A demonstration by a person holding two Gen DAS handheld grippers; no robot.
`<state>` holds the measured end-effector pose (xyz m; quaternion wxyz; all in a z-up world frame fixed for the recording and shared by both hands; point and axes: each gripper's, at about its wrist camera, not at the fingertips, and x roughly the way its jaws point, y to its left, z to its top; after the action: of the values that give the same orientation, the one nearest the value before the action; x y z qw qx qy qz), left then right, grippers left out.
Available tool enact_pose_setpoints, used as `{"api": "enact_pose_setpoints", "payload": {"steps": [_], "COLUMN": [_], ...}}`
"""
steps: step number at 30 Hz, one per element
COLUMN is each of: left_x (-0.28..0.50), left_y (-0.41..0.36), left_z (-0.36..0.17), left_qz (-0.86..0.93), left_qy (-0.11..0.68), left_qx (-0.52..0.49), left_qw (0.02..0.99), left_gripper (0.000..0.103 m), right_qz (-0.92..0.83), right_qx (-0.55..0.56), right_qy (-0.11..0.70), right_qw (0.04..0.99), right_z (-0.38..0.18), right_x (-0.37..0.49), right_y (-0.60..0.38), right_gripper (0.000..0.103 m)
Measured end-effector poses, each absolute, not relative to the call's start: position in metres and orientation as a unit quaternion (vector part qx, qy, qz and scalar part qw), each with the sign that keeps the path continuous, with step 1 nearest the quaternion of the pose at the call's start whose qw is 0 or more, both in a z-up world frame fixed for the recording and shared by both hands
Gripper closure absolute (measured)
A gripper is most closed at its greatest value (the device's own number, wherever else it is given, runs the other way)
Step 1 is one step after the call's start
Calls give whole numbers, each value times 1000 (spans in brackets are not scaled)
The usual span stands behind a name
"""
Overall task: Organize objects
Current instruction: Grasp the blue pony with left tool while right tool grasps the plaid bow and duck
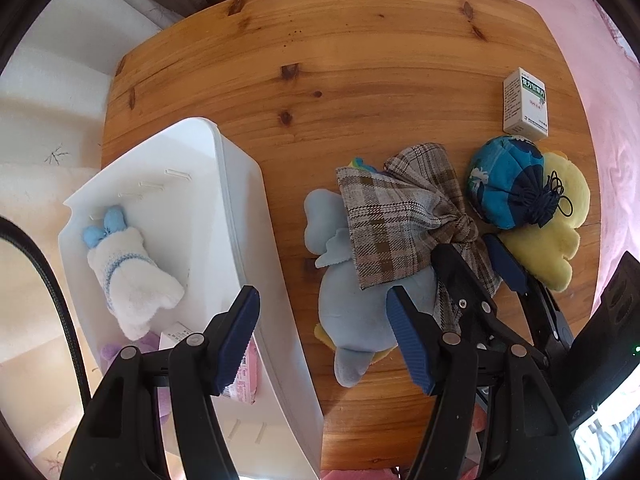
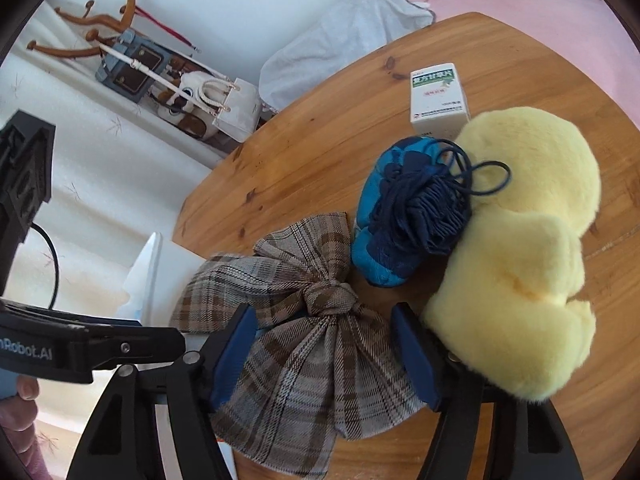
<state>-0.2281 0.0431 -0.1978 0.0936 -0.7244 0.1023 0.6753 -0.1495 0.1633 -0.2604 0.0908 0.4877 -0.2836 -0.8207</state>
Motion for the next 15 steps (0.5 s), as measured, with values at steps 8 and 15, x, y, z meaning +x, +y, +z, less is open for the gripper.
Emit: {"api": "enact_pose_setpoints", "payload": {"steps": [8,15], "left_x": [-230,-225], "left_y": [45,54], "left_z": [-200,-204], "left_qz": [672,667], "left_qy": [104,107], "left_qx": [-728,-732], "left_qw": [89,87], "left_gripper": [33,33], "right_qz": [-822,-811], "right_qx": [500,505], "right_qy": [-255,-272], "right_qw": [96,117], "right_z": [-265,-268], "right_x": [-157,-156], "right_y": [170,189], "right_gripper": [58,68]}}
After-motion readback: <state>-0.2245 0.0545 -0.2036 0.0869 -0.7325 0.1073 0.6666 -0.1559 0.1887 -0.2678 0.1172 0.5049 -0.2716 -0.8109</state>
